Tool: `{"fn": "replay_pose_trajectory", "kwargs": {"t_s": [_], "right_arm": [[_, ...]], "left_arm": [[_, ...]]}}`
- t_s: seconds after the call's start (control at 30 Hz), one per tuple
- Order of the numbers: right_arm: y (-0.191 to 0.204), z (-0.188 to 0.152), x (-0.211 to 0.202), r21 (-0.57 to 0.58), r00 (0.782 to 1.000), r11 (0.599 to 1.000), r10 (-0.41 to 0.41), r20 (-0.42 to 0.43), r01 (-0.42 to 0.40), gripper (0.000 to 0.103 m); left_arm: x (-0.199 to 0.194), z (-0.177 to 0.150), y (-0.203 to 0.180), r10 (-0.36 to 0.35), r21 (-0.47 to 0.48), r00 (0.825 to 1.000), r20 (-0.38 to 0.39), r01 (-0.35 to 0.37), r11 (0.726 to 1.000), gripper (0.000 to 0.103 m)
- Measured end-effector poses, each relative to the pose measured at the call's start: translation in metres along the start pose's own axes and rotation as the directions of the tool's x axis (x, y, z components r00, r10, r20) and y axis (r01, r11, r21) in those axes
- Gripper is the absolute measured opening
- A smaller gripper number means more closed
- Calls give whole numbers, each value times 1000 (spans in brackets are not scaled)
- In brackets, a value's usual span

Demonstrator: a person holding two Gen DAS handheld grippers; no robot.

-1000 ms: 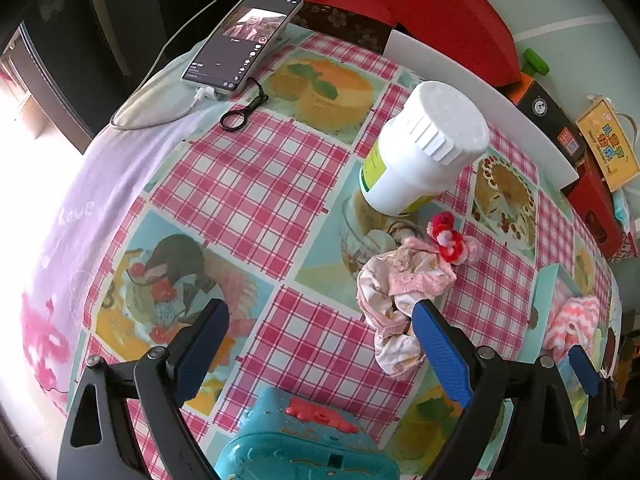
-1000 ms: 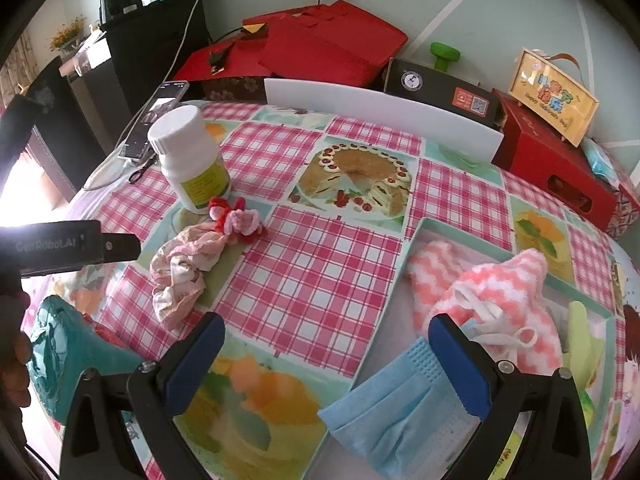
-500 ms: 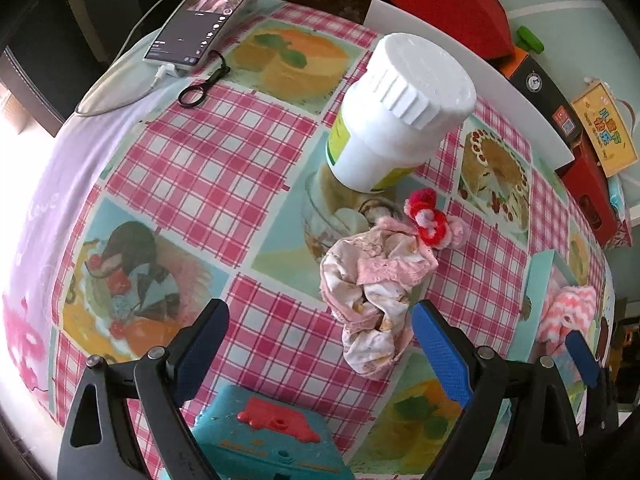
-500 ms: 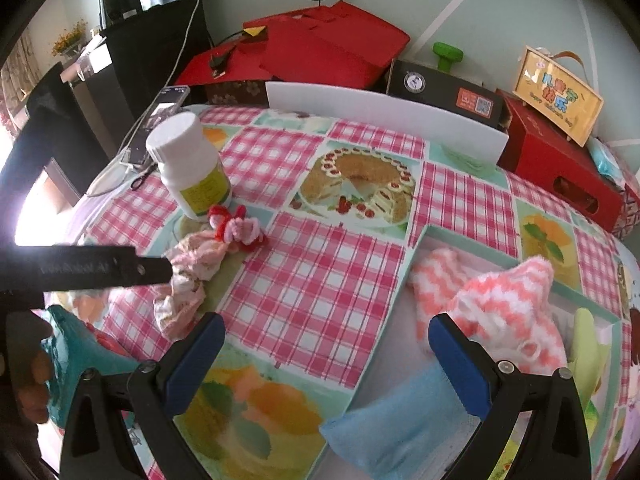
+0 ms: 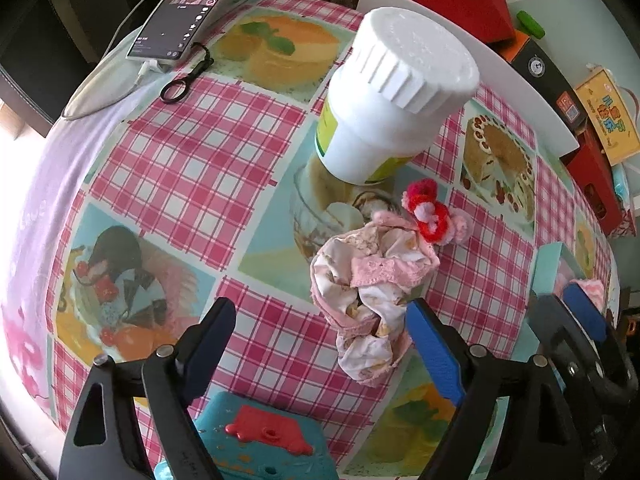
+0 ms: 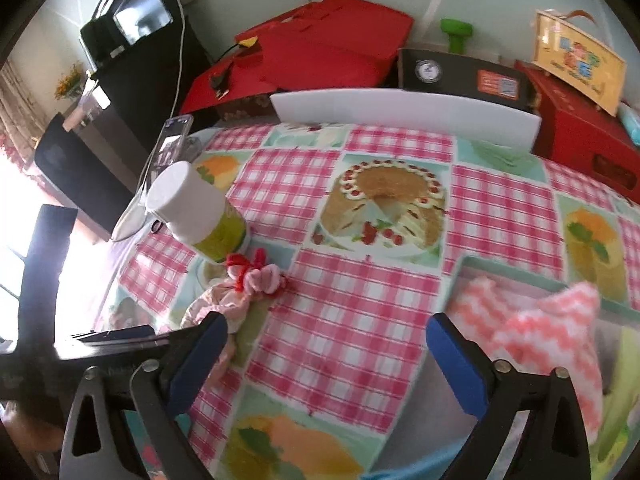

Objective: Organize soft objects
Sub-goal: 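Grasp the pink cloth scrunchie with the left gripper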

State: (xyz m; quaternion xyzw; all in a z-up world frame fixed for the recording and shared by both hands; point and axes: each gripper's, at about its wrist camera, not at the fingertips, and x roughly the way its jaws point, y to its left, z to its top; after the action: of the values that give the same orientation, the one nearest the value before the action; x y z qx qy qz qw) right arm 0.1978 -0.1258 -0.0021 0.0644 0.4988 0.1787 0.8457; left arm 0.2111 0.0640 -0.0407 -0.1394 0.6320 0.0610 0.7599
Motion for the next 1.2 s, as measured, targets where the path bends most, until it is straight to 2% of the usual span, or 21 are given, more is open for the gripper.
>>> {"fn": "replay_pose_trajectory", "kwargs": {"t_s": [0.03,0.07,0.1,0.23,0.4,0.53,0.6,0.67,0.8,0.87,0.97,1.1,1.2], "right_arm": [[2,2,3,-3,1000,1000,7,-8,-7,96],[5,4,6,-3,1000,1000,22,-19,-22,95],[6,6,10,7,999,999,46,-30,-45,90],[7,13,22,44,992,994,104,-70,-101,88],[11,22,40,86,973,979,193,-128,-183,83],[18,26,55,89,964,977,208,-167,-196,76],[19,26,62,105,958,973,223,-180,-207,74],[19,26,68,119,953,968,239,-185,-220,68],[22,27,76,133,948,963,258,-186,-236,63],[21,28,79,138,946,961,264,-186,-241,57],[22,28,83,144,946,960,264,-187,-239,53],[18,25,87,171,944,954,275,-185,-245,41],[17,25,88,177,943,951,283,-176,-252,41]], "left_arm": [[0,-1,-1,5,5,1000,-2,-5,1000,83],[1,-2,-1,12,7,1000,-7,-12,1000,73],[3,-3,-2,9,6,1000,-22,-9,1000,70],[7,-5,-10,-13,18,999,-45,14,1000,69],[11,-4,-23,-19,44,998,-54,21,999,67],[21,-4,-37,-31,46,997,-68,34,998,58],[23,-5,-39,-33,46,998,-60,36,998,56],[24,-5,-40,-46,40,997,-56,48,998,48],[28,-7,-41,-70,22,997,-44,71,997,39],[28,-8,-34,-82,9,996,-39,83,997,33],[27,-11,-30,-91,-4,995,-28,91,996,30],[25,-15,-25,-81,-19,997,6,81,996,29],[19,-21,-19,-72,-19,997,25,73,997,29]]}}
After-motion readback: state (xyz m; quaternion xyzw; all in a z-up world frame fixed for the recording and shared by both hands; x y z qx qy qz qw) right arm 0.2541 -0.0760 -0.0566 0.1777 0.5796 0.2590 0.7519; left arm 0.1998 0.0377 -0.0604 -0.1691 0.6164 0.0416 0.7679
